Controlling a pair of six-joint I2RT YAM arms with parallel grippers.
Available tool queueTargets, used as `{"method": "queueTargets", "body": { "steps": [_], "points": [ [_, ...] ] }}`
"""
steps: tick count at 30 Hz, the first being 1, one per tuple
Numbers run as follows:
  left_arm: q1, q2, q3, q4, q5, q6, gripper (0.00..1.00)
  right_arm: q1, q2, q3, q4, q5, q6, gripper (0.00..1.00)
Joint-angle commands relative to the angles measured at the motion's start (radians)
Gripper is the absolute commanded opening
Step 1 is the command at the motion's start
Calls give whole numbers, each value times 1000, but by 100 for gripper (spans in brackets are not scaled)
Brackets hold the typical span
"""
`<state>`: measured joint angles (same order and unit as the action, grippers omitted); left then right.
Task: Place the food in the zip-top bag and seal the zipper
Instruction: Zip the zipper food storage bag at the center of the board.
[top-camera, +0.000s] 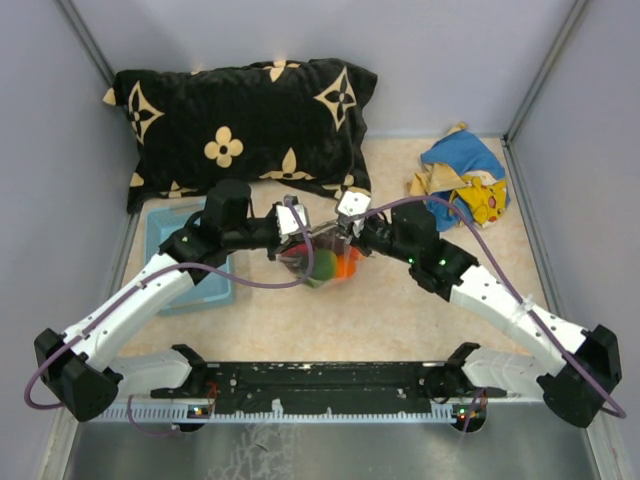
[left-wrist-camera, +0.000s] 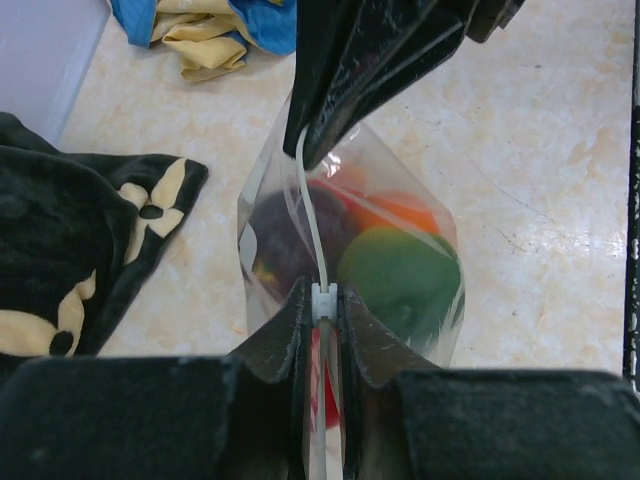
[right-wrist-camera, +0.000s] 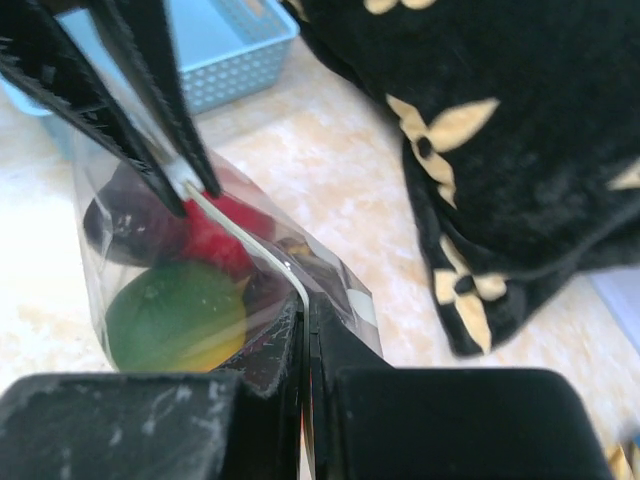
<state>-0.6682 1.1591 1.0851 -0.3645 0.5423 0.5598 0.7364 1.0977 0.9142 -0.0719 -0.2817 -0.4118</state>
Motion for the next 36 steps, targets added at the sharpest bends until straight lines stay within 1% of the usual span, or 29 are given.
{"method": "queueTargets", "body": {
  "steps": [1, 5, 20, 27, 32, 36],
  "points": [
    [-9, -35, 6, -14, -28, 19, 10, -17, -82, -25, 68, 293, 55, 0],
    [-7, -44, 1, -14, -54, 27, 10, -30, -109, -51, 75, 376, 96, 0],
    [-7, -61, -8, -17, -114, 39, 9, -90, -156, -87, 51, 538, 208, 0],
    [-4, -60, -14, -14, -138, 45, 8, -143, -149, -90, 56, 549, 224, 0],
    [1, -49, -16, -14, -151, 47, 8, -204, -128, -96, 85, 518, 235, 0],
    [8, -52, -17, -12, -165, 49, 8, -254, -94, -89, 121, 463, 239, 0]
  ]
}}
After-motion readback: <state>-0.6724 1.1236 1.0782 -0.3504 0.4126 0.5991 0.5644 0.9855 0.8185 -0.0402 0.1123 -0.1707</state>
